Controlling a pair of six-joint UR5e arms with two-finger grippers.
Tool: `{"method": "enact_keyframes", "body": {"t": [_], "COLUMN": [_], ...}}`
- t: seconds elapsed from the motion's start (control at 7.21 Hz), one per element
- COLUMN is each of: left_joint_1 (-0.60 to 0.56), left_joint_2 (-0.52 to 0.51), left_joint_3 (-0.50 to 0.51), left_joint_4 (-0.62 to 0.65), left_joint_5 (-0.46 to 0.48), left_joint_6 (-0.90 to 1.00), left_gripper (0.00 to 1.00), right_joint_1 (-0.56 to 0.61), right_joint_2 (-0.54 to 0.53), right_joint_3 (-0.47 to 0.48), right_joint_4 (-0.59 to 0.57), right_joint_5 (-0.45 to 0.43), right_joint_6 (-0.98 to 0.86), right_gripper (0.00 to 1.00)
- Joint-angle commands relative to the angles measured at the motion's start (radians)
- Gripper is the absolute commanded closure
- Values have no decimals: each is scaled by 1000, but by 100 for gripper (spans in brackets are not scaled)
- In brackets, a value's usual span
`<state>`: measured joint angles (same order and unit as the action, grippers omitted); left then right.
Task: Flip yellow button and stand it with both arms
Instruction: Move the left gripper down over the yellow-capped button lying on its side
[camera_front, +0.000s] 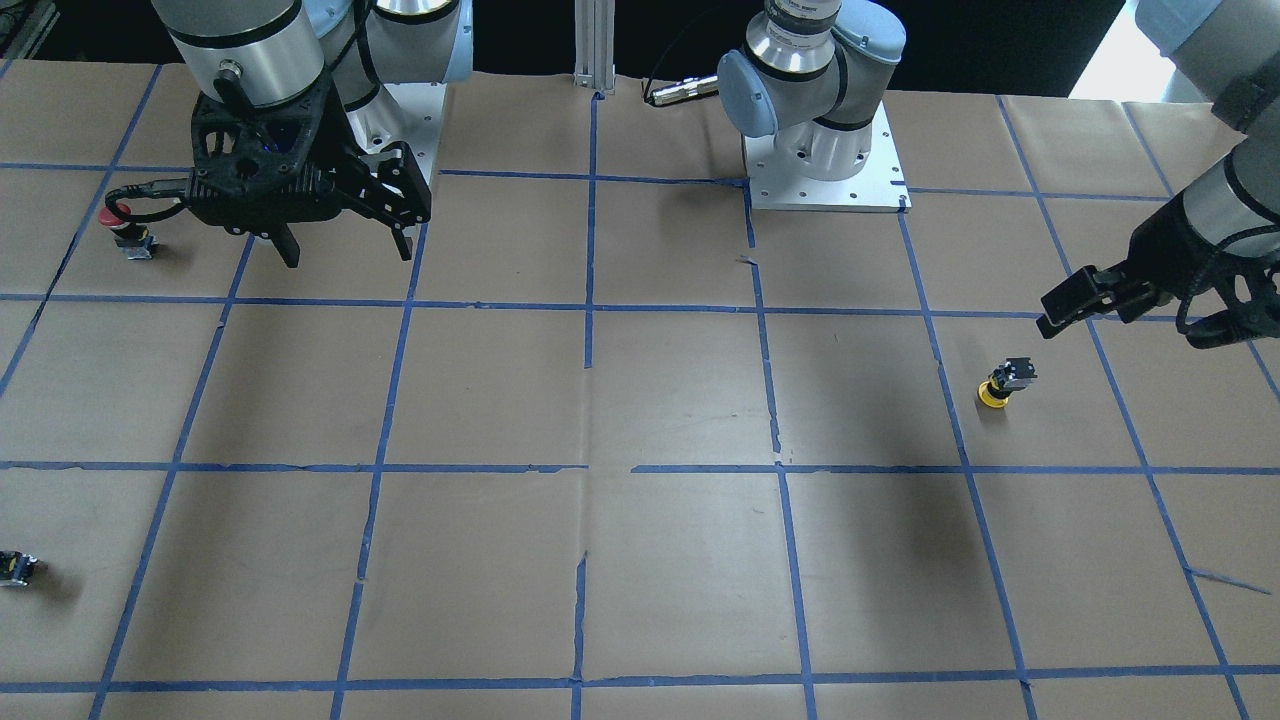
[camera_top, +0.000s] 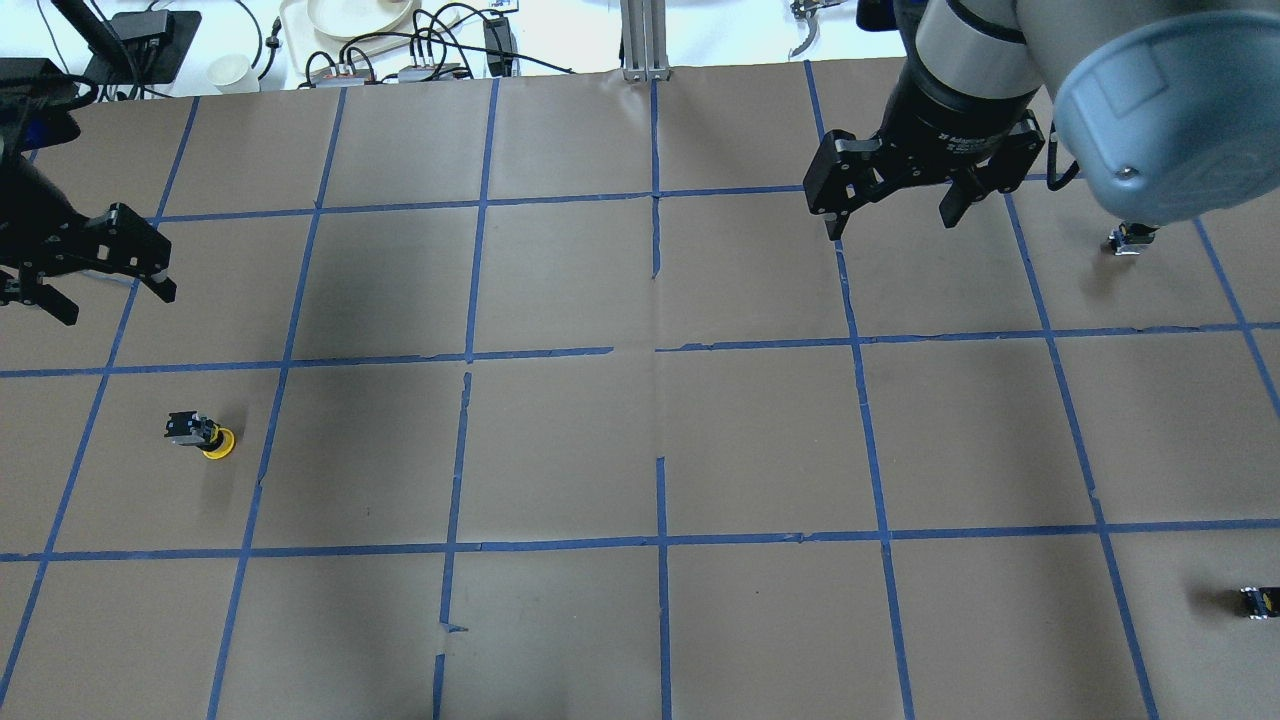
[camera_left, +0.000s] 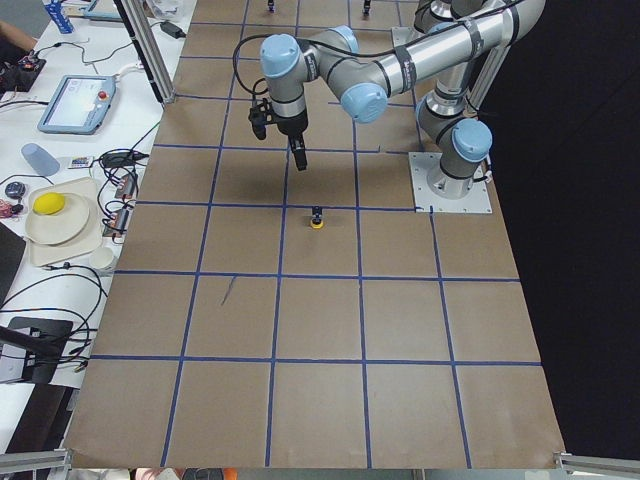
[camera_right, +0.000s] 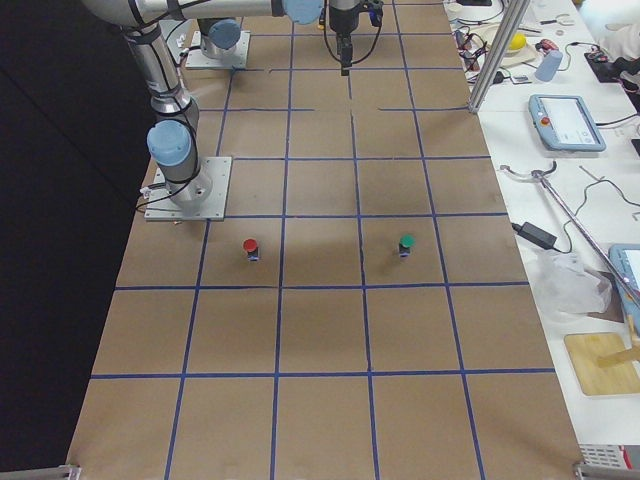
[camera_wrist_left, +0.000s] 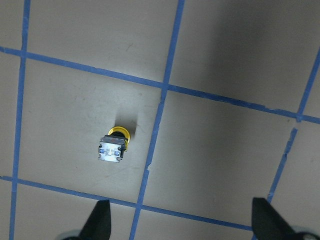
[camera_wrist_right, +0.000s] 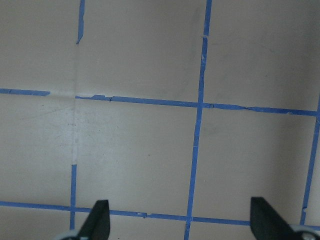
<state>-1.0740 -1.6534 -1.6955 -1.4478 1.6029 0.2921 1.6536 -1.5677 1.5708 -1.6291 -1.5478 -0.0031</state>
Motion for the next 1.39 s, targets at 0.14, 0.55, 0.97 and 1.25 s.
{"method": "enact_keyframes", "body": {"t": [0.14,0.55,0.97,1.25], "left_joint_1": [109,123,123,128], "left_joint_2": [4,3,-5,-41], "left_joint_3": [-192,-329,-383,-379], "left_joint_4": [180,320,443,454], "left_joint_5": [-5,-1,3,2], "left_joint_6": [103,174,197,203], "left_gripper": [0,0,0,0], "right_joint_1": [0,0,0,0], "right_joint_2": [0,0,-2,-2], "right_joint_3": [2,2,2,0], "right_joint_4": [0,0,0,0], "right_joint_5": [0,0,0,0], "right_joint_6": [2,2,2,5], "right_gripper": [0,0,0,0]}}
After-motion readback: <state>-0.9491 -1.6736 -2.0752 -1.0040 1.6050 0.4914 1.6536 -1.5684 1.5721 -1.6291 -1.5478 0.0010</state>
